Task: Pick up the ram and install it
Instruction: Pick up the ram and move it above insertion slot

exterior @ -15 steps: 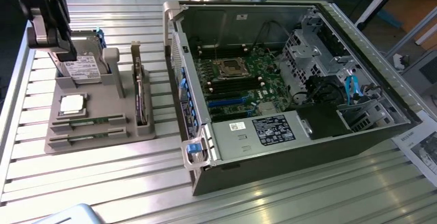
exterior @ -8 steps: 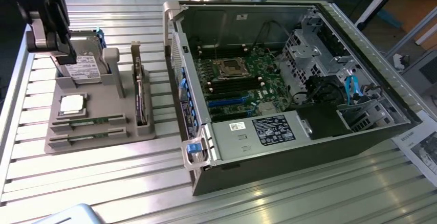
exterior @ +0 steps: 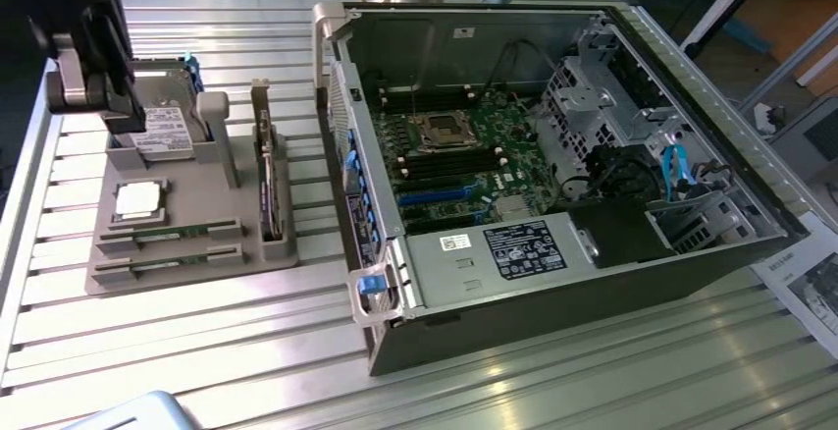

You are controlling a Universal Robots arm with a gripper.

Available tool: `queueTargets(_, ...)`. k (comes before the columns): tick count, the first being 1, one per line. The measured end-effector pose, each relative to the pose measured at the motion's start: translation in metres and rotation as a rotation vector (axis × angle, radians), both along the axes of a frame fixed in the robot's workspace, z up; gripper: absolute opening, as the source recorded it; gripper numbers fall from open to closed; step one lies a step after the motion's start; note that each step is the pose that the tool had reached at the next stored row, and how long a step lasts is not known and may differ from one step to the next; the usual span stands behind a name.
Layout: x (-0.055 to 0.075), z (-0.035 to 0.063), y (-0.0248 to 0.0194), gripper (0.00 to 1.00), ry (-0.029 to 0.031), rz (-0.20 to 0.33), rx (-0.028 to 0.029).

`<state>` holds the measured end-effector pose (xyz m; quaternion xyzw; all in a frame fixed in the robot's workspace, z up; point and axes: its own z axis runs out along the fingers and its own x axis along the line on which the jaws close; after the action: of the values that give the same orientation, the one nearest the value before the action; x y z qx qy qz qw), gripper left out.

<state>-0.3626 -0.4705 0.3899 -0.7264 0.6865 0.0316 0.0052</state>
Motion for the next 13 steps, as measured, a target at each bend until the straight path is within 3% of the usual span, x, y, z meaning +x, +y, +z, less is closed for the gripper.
queueTargets(6,-0.0001,-0.0001,-0.0015,0.1,-0.0001,0.0,0.0001)
queueTargets(13,-0.0005,-0.0093,-0.0016,0.1,-0.0014,0.0,0.0001)
